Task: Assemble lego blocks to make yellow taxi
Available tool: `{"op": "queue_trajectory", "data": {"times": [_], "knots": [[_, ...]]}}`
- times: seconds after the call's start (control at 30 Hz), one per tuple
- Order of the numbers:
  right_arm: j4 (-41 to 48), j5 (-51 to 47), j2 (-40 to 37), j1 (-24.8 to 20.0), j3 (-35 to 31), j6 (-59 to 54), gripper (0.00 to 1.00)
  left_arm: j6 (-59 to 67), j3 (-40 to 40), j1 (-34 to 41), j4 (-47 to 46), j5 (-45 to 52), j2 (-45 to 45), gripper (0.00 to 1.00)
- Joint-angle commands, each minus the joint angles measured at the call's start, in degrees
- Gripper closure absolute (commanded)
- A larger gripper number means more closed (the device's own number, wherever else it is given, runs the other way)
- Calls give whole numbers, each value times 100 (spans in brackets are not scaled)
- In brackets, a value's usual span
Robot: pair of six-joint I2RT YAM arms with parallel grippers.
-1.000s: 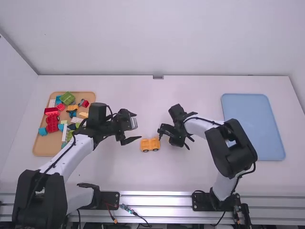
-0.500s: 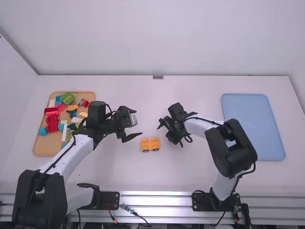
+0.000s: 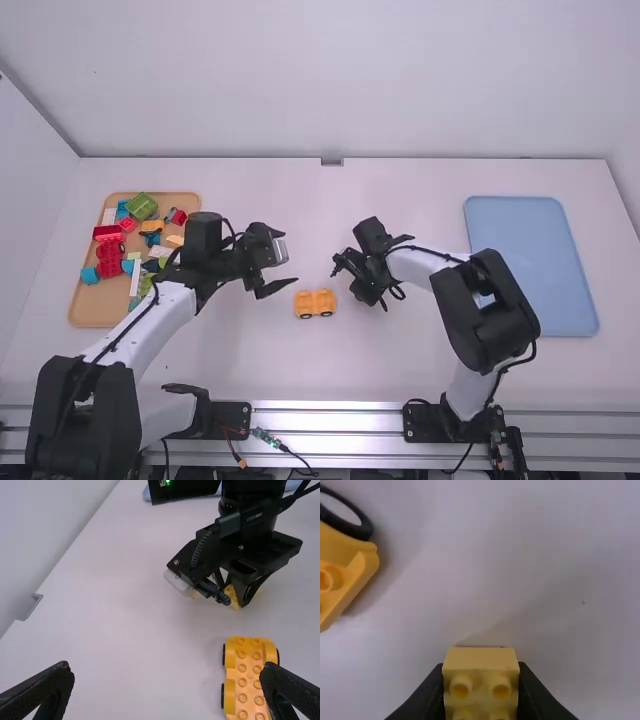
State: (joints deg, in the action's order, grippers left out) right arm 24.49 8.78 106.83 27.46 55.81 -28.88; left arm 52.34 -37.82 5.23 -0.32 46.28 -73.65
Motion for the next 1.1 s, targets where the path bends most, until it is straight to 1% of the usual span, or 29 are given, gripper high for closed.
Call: {"op": "queue_trajectory", "data": {"times": [0.0, 0.03, 0.17, 0.27, 0.33, 0.4, 0.43, 0.47, 0.53, 0.57, 0.7, 0.77, 0.9, 1.07], "knots": [[44, -107, 72, -22, 37, -765, 96, 20, -4, -39, -94, -96, 27, 1], [44, -160, 72, -24, 37, -881, 90, 17, -2, -31, -96, -98, 27, 1], [4, -264, 72, -57, 37, -1488, 74, 17, 2, -33, -90, -98, 27, 1], [35, -258, 72, -48, 37, -1963, 68, 17, 2, -31, -92, -96, 27, 1], [83, -238, 72, -48, 37, -2232, 66, 17, 2, -42, -96, -98, 27, 1], [199, -199, 72, -39, 39, -2551, 62, 17, 4, -33, -98, -149, 27, 1], [256, -199, 72, -28, 39, -2686, 57, 15, 9, -42, -96, -197, 27, 1], [286, -199, 72, -11, 39, -2763, 46, 17, 9, -35, -109, -205, 27, 1], [286, -293, 72, 50, 39, -2796, 3, 15, 24, -42, -116, -199, 27, 1], [275, -332, 72, 70, 39, -2798, 1, 17, 33, -39, -118, -201, 27, 1], [297, -645, 72, 83, 136, -2785, 1, 17, 50, -35, -114, -208, 27, 1], [280, -857, 72, 76, 208, -2490, 1, 0, 50, -44, -66, -208, 27, 1], [317, -885, 72, 72, 278, -1891, 1, 0, 50, -42, 92, -205, 27, 1], [236, -881, 55, 79, 315, -1928, 1, -4, 50, -33, 317, -201, 30, 1]]}}
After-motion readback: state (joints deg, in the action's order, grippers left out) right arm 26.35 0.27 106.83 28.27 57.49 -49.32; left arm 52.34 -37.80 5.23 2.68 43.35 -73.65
